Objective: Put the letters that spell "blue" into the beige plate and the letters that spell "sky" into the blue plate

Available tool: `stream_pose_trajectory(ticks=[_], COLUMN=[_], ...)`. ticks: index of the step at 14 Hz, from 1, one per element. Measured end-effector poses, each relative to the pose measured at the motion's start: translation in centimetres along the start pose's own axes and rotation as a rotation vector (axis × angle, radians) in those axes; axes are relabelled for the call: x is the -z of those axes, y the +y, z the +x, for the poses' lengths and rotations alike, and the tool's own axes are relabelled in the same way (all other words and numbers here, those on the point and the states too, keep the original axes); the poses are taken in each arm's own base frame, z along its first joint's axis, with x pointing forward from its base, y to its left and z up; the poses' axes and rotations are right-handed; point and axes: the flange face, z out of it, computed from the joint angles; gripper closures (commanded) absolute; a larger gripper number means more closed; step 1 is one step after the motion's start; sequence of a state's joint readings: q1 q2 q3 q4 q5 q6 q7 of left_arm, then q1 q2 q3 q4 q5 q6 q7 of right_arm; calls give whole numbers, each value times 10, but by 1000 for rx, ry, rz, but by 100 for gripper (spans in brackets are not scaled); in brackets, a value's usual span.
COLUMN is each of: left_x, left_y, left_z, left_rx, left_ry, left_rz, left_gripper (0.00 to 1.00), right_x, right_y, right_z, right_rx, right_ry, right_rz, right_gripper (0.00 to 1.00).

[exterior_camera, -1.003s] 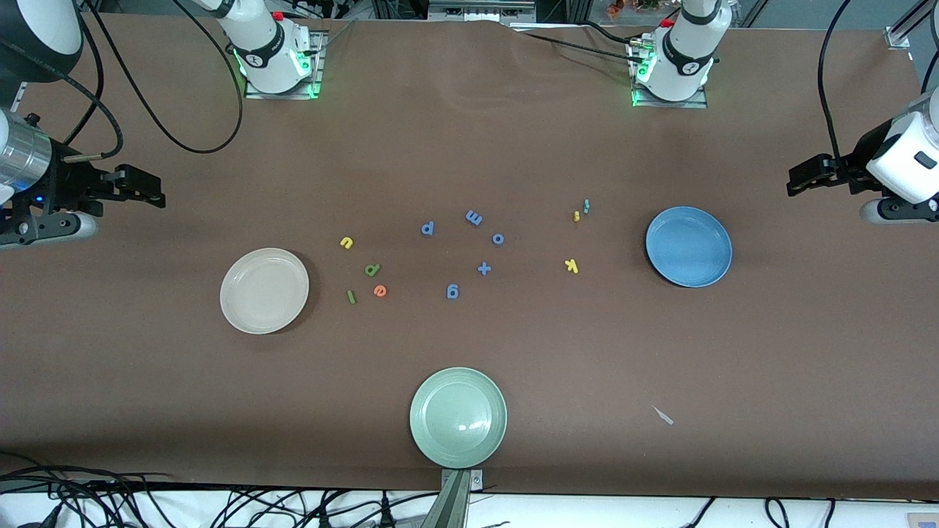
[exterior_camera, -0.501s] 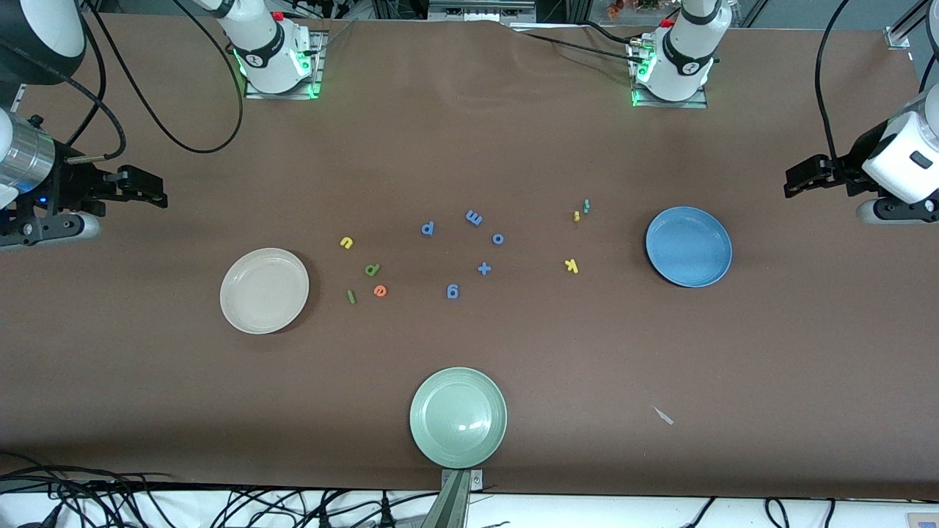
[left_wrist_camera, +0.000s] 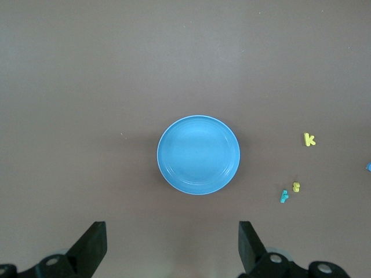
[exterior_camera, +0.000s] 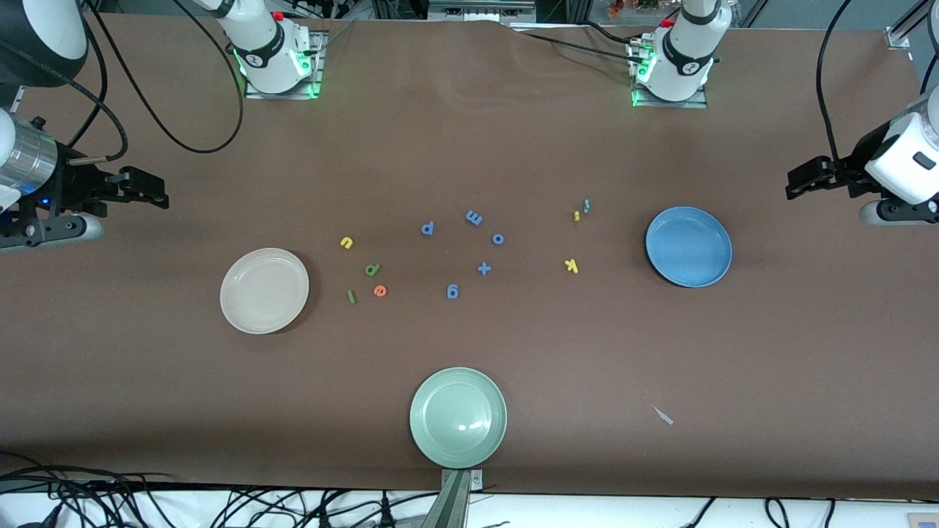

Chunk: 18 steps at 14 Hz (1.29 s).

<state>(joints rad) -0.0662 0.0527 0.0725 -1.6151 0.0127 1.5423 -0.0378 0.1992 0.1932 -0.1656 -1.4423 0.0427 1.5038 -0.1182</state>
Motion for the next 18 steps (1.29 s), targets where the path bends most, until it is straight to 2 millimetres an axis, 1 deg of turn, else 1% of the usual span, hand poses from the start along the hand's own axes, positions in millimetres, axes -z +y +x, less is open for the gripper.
stream_pose_trajectory(ticks=[3,6,11,15,18], left_x=[-1,3,8,7,1], left_y=[1,-2,-2,-2,3], left_z=[3,4,4,4,6], left_rx=[2,-2,-3,-4,-11], left_ry=[12,29,40,39,25], left_rz=[-18,-20,-20,-20,-19], left_gripper=[0,0,0,0,0], right_x=[-3,-8,-9,-15,-17], right_y=[-4,-9,-9,-9,-8], right_z=[1,2,2,2,2], right_rx=[7,13,7,5,3], right_ry=[-3,-14,-15,-26,-30], right_rz=[0,0,0,1,2], right_gripper=[0,0,0,0,0])
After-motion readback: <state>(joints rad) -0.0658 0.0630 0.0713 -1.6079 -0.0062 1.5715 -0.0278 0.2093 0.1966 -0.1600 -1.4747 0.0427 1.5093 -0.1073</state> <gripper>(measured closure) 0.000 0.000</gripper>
